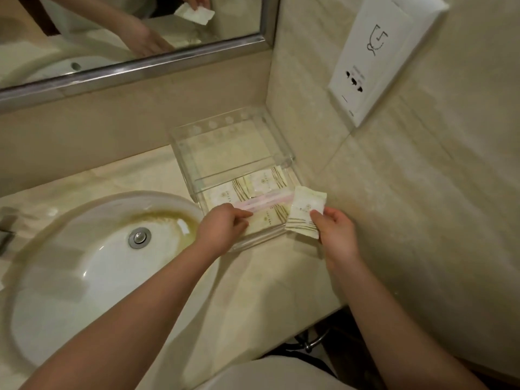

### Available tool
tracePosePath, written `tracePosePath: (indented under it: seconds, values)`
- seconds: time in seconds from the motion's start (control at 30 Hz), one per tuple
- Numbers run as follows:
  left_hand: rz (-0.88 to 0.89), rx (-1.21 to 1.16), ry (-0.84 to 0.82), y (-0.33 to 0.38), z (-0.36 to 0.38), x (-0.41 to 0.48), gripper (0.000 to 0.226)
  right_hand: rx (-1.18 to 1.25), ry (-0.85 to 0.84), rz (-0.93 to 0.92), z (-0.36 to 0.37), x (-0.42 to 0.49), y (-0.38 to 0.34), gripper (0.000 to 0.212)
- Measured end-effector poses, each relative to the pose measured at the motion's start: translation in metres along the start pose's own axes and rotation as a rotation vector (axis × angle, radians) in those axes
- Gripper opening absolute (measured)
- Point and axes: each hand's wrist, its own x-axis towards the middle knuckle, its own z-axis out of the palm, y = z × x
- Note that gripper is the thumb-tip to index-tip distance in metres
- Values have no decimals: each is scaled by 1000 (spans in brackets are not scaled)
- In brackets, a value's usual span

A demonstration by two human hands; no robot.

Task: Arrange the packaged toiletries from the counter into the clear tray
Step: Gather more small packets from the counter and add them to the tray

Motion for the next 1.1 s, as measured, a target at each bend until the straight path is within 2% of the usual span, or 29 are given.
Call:
tracePosePath:
  seconds: [0.13,0.23,0.37,0.57,0.73,0.87,0.93,1.1]
  values:
    - [55,143,102,-4,9,-7,31,-20,-52,11,9,15,-2,19]
    - [56,132,175,-7,15,-11,36,-92,-87,-14,20,22,-11,24]
    - [39,-6,273,-8,17,-17,30,-217,-164,-97,39,28,-25,31]
    - [-104,-330,416,-8,4,-29,19,-455,-280,-155,75,28,-38,23]
    - [-192,-403,407,-17,1,-34,18,-518,-358,-225,89,25,-38,12]
    - [-319,-648,404,-13,-11,-29,18,-551,-423,-282,89,25,-40,14]
    - [-339,-691,375,-11,-15,-21,22,-555,-457,-268,93,26,-40,14]
    - [-399,-793,318,-9,-16,-12,9,-565,-472,-259,94,28,-38,14]
